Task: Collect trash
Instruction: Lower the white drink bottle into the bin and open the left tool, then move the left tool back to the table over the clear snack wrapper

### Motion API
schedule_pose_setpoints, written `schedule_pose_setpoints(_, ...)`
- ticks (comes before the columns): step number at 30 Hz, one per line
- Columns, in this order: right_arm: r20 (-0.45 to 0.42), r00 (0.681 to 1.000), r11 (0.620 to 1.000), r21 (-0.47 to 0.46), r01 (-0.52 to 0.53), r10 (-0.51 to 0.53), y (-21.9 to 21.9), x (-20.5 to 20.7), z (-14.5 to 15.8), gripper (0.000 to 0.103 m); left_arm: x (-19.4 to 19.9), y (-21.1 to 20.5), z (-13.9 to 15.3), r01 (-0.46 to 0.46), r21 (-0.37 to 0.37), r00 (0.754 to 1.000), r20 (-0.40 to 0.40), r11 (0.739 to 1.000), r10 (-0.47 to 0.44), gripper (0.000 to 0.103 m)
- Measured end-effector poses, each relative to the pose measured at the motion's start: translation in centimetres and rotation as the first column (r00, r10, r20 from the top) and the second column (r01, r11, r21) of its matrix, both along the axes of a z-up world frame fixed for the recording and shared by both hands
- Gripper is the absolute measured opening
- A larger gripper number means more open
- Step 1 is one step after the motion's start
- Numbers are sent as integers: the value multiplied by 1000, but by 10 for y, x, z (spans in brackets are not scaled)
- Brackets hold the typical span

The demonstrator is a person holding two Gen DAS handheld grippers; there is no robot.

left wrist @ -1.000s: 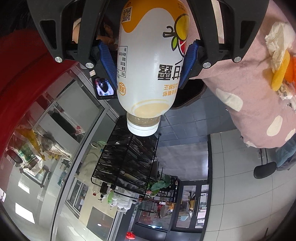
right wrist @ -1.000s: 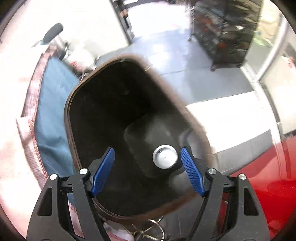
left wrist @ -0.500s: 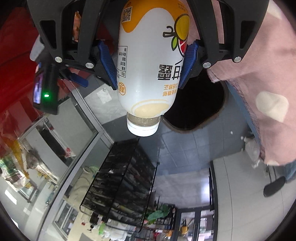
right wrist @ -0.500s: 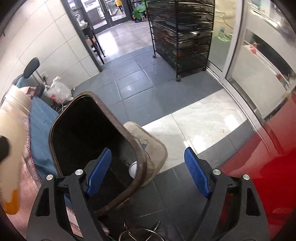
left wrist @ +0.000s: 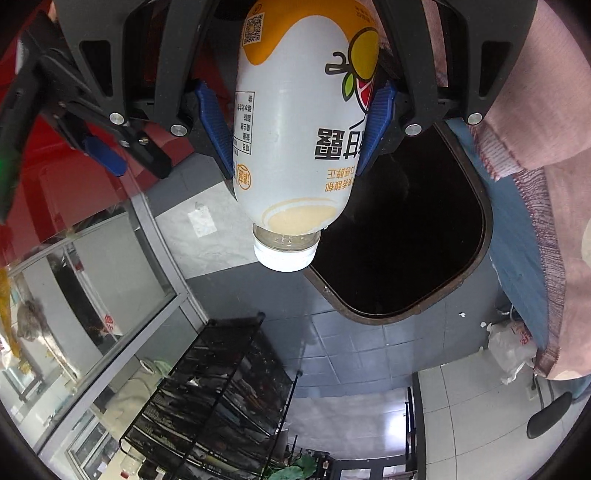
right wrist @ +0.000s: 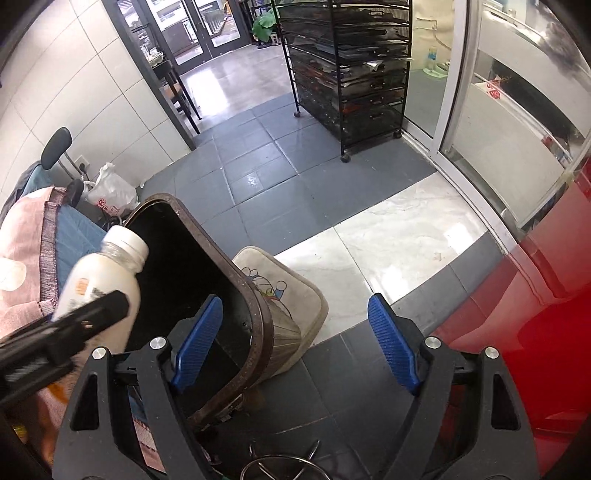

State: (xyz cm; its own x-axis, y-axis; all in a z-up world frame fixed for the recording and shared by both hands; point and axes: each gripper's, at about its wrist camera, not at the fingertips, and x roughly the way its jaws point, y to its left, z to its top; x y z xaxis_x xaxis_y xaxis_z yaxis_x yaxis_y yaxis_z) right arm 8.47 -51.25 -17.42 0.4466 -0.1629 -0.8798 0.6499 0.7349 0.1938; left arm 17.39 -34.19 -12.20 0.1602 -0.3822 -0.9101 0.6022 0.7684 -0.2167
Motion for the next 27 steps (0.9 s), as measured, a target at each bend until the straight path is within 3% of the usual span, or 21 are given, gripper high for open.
schedule_pose_setpoints(5,-3,1000,1000,-1,-1,1,0,-3,1,81,5,1,-9,-18,47,1000,10,999,18,65)
schedule_pose_setpoints(9,-5,1000,1000,7,1,-1,1,-3,1,81,4,6,-5,-26,29,999,22,999,25,86)
schedule_pose_setpoints(14,2,1000,1000,-17,-15,15,5,2,9,81,2,7,-1,-9,17,1000,29,1000,8,89)
schedule_pose_setpoints(22,62,997,997,-67,-46,50,22,6,31,82,-20,30,46,20,-147,995,99,989,-5,91)
schedule_pose_setpoints(27,105,988,987,-123,-103,116,48,14,51,85,-43,58,85,45,-226,978,207,973,3,92)
